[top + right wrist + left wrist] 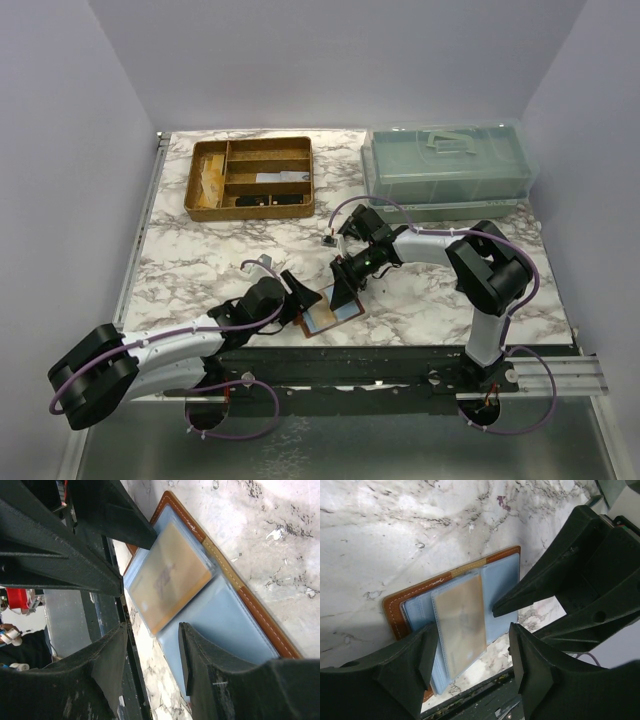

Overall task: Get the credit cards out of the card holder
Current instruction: Remove the credit card from the card holder.

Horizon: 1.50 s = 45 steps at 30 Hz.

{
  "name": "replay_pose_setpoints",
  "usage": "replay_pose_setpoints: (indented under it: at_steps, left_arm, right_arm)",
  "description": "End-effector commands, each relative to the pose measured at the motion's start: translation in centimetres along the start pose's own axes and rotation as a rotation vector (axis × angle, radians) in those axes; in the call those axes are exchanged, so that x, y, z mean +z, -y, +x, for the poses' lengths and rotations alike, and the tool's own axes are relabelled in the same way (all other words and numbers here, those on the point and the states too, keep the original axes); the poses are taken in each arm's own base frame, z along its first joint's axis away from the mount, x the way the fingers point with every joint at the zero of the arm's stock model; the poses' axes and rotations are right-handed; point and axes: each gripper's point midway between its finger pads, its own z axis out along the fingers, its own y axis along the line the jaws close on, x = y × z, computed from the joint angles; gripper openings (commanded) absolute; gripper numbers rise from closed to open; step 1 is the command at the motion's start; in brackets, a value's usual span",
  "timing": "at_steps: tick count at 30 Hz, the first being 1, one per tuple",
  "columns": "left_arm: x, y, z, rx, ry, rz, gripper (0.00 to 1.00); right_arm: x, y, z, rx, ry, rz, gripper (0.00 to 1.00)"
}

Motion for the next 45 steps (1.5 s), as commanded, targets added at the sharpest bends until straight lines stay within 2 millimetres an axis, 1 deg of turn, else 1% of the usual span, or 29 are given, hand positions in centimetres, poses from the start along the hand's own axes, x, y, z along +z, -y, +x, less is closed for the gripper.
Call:
replay_pose_setpoints:
  at_steps: [1,8,11,16,20,22,29,33,38,43,45]
  left_arm:
    - [-0.2,1.7,0.1,-0.021,-0.008,0.092,0.65]
    - [-0.3,3.2,0.0,-0.024,-0.012,0.154,0.64]
    - [-0.2,3.5,0.1,-0.023,-0.016,0.163,0.64]
    - [0.1,4.0,0.2,-0.021,-0.021,0.175,0.64]
    - [0.5,4.5,0.3,-0.018,-0.028,0.190,0.64]
    - [0.8,4.9,0.5,-0.013,-0.035,0.197,0.64]
    - [1.8,7.1,0.7,0.009,-0.064,0.242,0.64]
    - [2.3,8.1,0.9,0.017,-0.082,0.261,0.65]
    - [2.8,8.4,1.8,0.022,-0.131,0.282,0.65]
    - [3.3,8.9,2.3,0.010,-0.159,0.307,0.65]
    - [3.5,9.2,2.4,0.008,-0.168,0.315,0.65]
  right_arm:
    - [0.1,0.4,0.1,0.008,-0.010,0.005,0.52]
    - [-0.1,0.2,-0.2,-0.001,-0.002,0.010,0.53]
    - [-0.1,0.2,-0.3,-0.003,-0.003,0.017,0.53]
    - [-0.6,0.0,-0.9,-0.022,0.008,0.033,0.55]
    - [-1.8,0.0,-1.8,-0.059,0.036,0.073,0.63]
    - [-2.3,0.0,-2.2,-0.075,0.051,0.091,0.65]
    - [-4.3,0.5,-3.0,-0.081,0.093,0.119,0.65]
    - [-5.1,0.9,-3.3,-0.080,0.112,0.138,0.65]
    - [-6.2,1.5,-3.8,-0.061,0.141,0.170,0.64]
    - [-8.0,1.4,-4.6,-0.063,0.203,0.187,0.62]
    - [-8.3,1.1,-4.7,-0.069,0.216,0.180,0.62]
